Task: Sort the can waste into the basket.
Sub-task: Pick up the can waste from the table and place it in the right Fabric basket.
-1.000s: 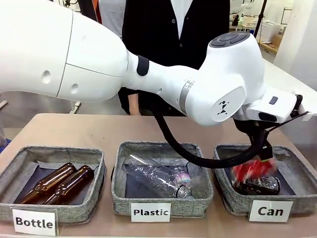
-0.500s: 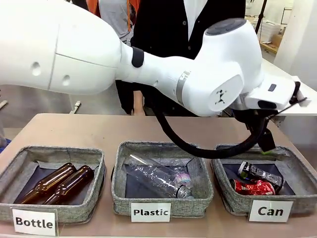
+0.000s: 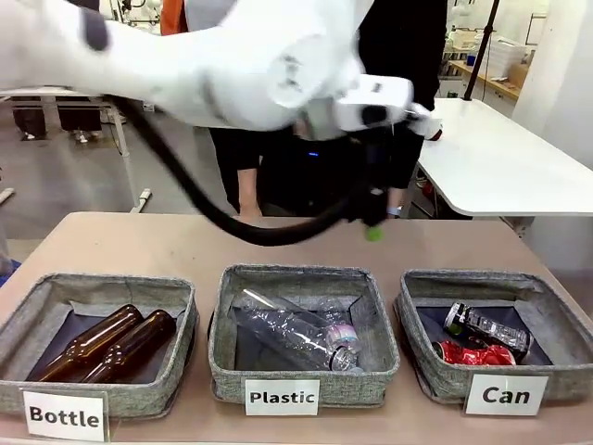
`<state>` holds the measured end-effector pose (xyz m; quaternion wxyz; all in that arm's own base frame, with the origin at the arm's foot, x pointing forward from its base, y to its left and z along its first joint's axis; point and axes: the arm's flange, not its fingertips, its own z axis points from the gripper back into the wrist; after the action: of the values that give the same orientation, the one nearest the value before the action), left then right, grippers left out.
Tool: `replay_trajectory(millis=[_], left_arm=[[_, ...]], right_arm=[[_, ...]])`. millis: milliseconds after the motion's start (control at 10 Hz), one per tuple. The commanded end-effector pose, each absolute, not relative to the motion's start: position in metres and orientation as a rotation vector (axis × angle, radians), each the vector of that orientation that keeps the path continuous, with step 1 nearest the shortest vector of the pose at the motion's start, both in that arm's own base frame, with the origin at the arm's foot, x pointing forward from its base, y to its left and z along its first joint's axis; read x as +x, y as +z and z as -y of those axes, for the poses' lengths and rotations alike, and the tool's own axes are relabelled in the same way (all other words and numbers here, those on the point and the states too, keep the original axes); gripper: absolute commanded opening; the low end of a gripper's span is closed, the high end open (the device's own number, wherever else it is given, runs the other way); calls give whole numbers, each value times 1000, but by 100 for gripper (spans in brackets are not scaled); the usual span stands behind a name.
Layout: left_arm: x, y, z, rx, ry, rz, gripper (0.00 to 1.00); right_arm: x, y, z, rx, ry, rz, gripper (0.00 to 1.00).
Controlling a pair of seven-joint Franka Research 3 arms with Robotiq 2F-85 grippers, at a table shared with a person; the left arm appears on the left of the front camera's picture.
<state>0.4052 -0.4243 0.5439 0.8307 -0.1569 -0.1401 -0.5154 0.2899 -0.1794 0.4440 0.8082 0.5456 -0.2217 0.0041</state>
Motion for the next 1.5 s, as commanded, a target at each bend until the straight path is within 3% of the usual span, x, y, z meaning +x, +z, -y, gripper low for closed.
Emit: replay_trajectory(millis=[0, 300, 800, 900, 1000, 1100, 1200, 1300, 1400], left_arm=[[392, 545, 317, -433, -882, 288, 48], [396, 534, 175, -635, -499, 272, 48], [381, 476, -6, -1100, 111, 282, 48], [378, 469, -23, -1118, 158, 249, 48], [382, 485, -4, -997, 39, 259, 48], [382, 485, -4, -997, 39, 259, 48], [377, 472, -29, -1059, 124, 250, 86], [374, 474, -27, -1066, 126, 212, 100], [376, 474, -26, -1092, 105, 211, 100]], right_arm=[[327, 429, 143, 1225, 83, 478, 100], [361, 423, 75, 1367, 131, 434, 100], [390, 400, -6, 1303, 99, 259, 100], [390, 398, -21, 1303, 79, 240, 100], [394, 395, -27, 1293, 63, 250, 100], [386, 394, -8, 1309, 126, 246, 100], [386, 394, -8, 1309, 126, 246, 100], [386, 394, -8, 1309, 126, 246, 100], [386, 394, -8, 1309, 126, 246, 100]])
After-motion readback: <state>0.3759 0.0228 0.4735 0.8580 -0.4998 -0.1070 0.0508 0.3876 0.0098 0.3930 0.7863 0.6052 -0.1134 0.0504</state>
